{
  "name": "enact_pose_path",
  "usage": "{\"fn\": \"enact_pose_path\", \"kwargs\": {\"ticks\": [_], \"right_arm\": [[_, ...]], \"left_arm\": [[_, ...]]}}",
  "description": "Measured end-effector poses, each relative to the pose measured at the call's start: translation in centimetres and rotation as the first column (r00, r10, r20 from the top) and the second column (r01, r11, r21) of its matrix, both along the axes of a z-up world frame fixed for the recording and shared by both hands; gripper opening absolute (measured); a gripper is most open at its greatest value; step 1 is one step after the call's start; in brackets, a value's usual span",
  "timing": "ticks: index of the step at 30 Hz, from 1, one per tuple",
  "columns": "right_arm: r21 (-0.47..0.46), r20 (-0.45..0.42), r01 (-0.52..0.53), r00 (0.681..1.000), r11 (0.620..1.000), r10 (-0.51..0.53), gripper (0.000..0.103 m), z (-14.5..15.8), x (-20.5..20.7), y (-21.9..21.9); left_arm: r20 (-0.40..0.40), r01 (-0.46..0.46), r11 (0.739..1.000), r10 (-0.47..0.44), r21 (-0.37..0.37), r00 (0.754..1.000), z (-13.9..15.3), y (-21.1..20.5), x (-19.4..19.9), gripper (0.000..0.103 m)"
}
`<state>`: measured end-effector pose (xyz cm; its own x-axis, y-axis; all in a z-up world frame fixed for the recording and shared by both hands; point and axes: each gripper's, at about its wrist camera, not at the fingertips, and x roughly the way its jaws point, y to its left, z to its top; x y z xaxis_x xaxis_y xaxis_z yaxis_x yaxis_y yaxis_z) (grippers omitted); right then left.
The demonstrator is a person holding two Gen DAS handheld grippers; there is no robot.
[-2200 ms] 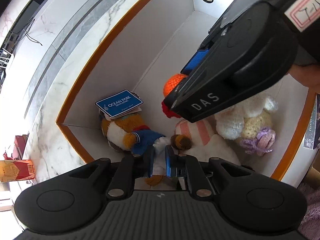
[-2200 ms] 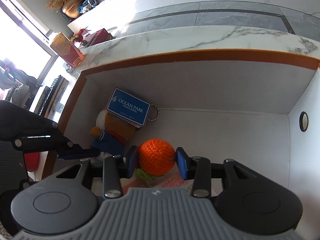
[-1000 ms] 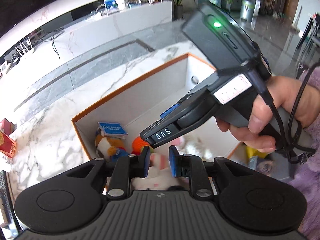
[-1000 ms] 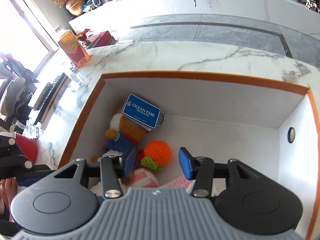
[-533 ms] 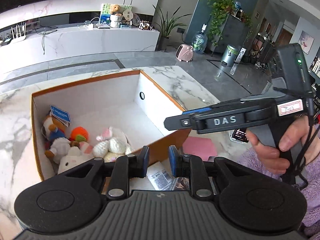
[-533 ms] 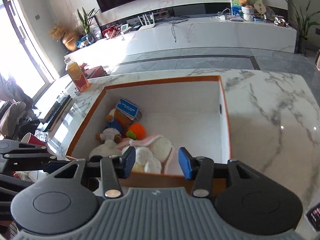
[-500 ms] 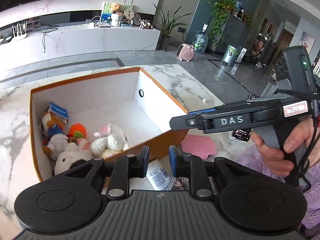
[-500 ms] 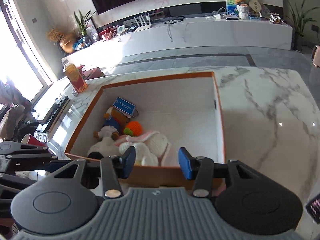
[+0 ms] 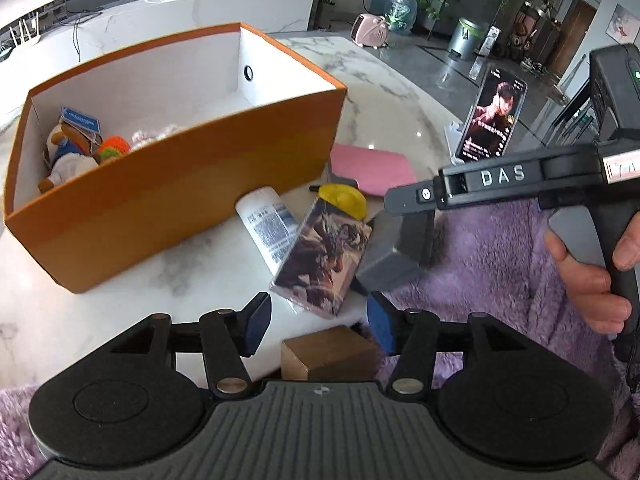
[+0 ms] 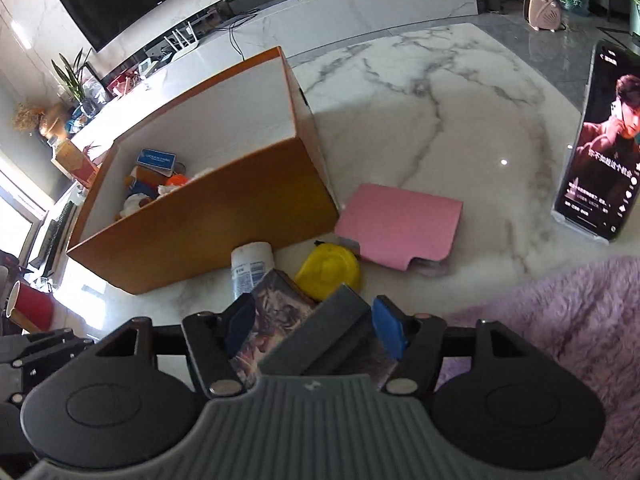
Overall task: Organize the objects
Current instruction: 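Grasp the brown cardboard cube with the left tool while the right tool grasps the black box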
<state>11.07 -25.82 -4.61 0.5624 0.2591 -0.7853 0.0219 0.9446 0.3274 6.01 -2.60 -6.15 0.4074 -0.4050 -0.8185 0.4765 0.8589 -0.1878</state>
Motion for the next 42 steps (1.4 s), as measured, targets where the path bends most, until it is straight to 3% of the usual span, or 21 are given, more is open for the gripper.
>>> {"fn": "enact_pose_path", "kwargs": {"ticks": [4,11,22,30,33,42], "right_arm": [[-0.021,0.008,0.013,1.000,1.000,-0.013,0.073,-0.4,-0.6,0.1],[-0.083,0.007,0.031,0.999,0.996,-0.031,0.073,-0.8,-0.5,0.7],[-0.113,-0.039,0.021,0.999,0.993,-0.026,0.073,-2.1,0.0,1.7],[-0.129,-0.051,-0.018,0.999,0.992,0.011,0.059,-3.2,0.4,2.7],[-0.150,-0.050,-0.040,0.998,0.988,0.033,0.045,-3.5,0.4,3.0],[-0.200,0.008,-0.105,0.994,0.974,0.109,0.041,-2.0,-1.0,3.9]], "left_arm": [[-0.037,-0.034,0.999,0.034,0.027,0.999,-1.6,-0.3,-1.2,0.068],[0.035,-0.089,0.983,0.084,0.160,0.996,-2.4,-2.5,-3.0,0.074],[0.000,-0.093,0.976,0.095,0.198,0.995,-4.4,-3.7,-3.3,0.074],[-0.009,-0.103,0.976,0.106,0.191,0.994,-4.7,-2.8,-3.5,0.076],[-0.005,-0.100,0.976,0.103,0.195,0.995,-4.8,-2.5,-3.7,0.076],[-0.014,-0.102,0.979,0.106,0.175,0.994,-4.6,-0.9,-4.2,0.076]]}}
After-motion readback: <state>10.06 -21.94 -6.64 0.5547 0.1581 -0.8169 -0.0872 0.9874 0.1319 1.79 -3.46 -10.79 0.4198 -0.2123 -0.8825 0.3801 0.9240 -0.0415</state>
